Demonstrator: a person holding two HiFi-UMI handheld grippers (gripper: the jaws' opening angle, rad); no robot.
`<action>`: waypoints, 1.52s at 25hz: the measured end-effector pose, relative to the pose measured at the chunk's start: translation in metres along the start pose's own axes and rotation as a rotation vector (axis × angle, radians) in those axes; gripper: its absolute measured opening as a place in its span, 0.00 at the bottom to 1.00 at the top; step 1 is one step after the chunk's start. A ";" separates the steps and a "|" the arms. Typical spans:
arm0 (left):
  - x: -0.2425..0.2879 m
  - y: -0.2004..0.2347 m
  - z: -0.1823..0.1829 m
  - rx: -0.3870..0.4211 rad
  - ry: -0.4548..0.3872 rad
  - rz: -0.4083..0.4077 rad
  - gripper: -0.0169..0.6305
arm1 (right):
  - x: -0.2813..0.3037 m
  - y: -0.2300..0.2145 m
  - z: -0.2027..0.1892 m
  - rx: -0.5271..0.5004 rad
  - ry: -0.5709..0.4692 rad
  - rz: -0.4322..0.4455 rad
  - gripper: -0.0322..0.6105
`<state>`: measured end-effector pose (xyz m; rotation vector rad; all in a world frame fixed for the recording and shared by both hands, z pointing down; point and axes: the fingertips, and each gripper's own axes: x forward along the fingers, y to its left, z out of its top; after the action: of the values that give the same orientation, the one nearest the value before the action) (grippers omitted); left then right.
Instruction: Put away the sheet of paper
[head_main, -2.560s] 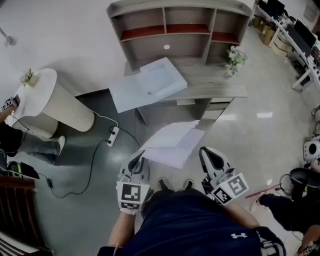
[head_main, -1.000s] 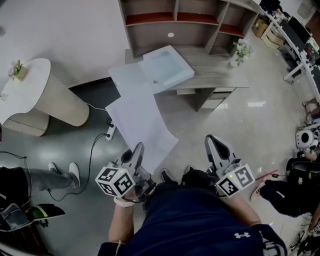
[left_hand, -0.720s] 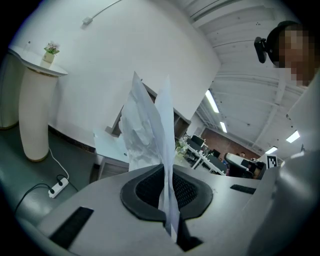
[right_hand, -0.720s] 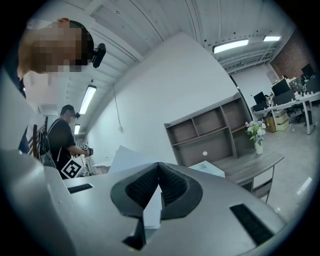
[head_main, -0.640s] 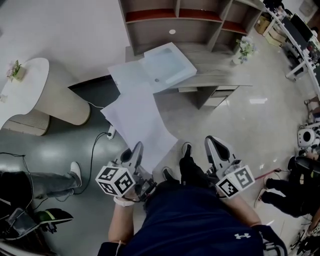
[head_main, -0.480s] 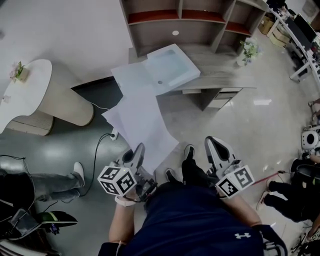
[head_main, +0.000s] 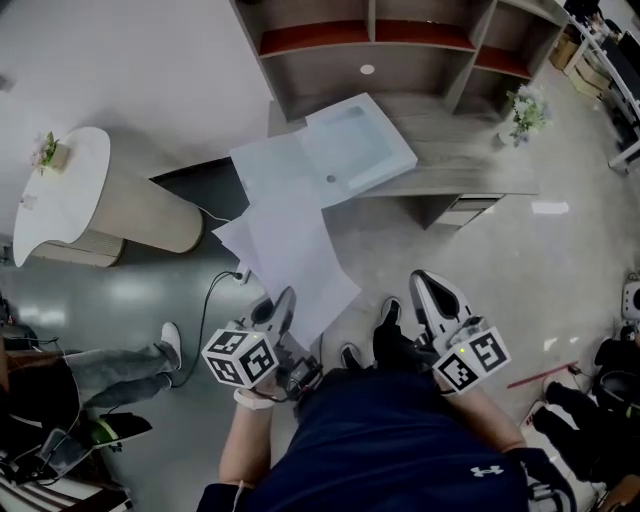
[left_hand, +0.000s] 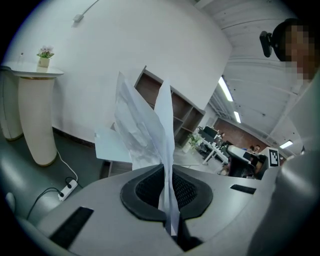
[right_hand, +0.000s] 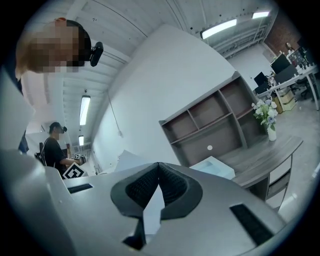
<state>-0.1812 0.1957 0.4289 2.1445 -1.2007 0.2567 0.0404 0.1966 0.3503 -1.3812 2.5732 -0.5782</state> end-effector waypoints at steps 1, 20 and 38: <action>0.009 0.000 0.005 0.001 0.003 0.007 0.05 | 0.006 -0.009 0.004 0.006 0.001 0.005 0.06; 0.099 -0.023 0.054 -0.018 0.001 0.118 0.05 | 0.042 -0.119 0.054 0.033 0.016 0.086 0.06; 0.177 0.023 0.113 -0.020 0.034 0.073 0.05 | 0.115 -0.165 0.069 0.014 0.049 0.022 0.06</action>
<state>-0.1174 -0.0057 0.4345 2.0734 -1.2591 0.3102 0.1247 0.0013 0.3595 -1.3487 2.6141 -0.6326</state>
